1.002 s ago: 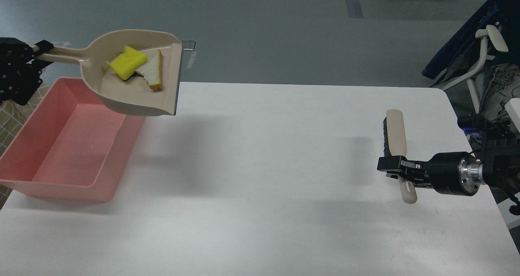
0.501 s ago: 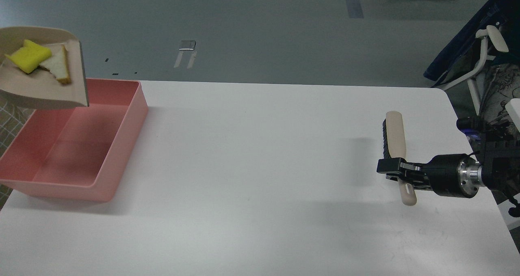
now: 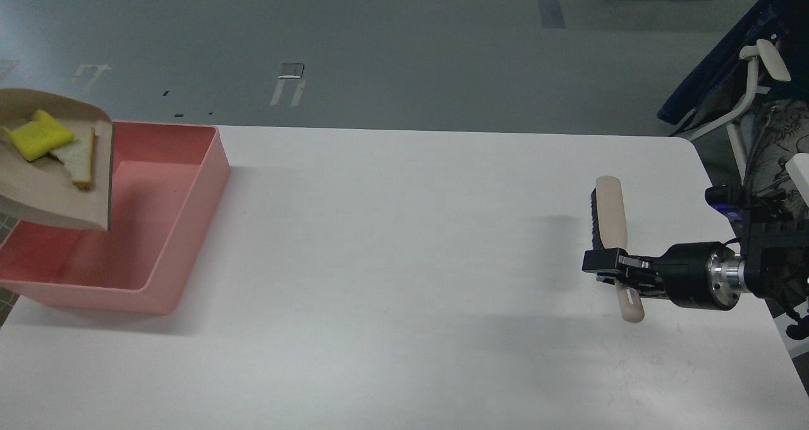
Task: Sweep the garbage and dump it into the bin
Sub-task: 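Tilt the dustpan to dump the sponge and piece into the bin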
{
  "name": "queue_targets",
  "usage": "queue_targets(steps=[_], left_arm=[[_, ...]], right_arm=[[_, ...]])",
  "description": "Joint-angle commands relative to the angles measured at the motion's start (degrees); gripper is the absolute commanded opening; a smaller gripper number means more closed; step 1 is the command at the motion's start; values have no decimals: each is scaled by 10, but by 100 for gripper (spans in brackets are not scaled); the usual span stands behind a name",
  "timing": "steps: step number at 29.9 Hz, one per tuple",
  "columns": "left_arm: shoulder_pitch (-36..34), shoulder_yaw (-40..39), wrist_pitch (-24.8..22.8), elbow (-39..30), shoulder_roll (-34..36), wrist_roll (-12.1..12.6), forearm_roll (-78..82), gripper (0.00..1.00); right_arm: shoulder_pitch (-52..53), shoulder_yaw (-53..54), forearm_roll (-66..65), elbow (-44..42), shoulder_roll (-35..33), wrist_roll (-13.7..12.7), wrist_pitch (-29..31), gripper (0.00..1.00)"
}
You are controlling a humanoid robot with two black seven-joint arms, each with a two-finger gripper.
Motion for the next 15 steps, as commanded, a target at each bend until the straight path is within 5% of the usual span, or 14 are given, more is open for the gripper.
queue_targets(steps=[1, 15], left_arm=[[-1, 0, 0, -3, 11, 0, 40, 0], [-10, -4, 0, -110, 93, 0, 89, 0]], right_arm=[[0, 0, 0, 0, 0, 0, 0, 0], [0, 0, 0, 0, 1, 0, -1, 0]])
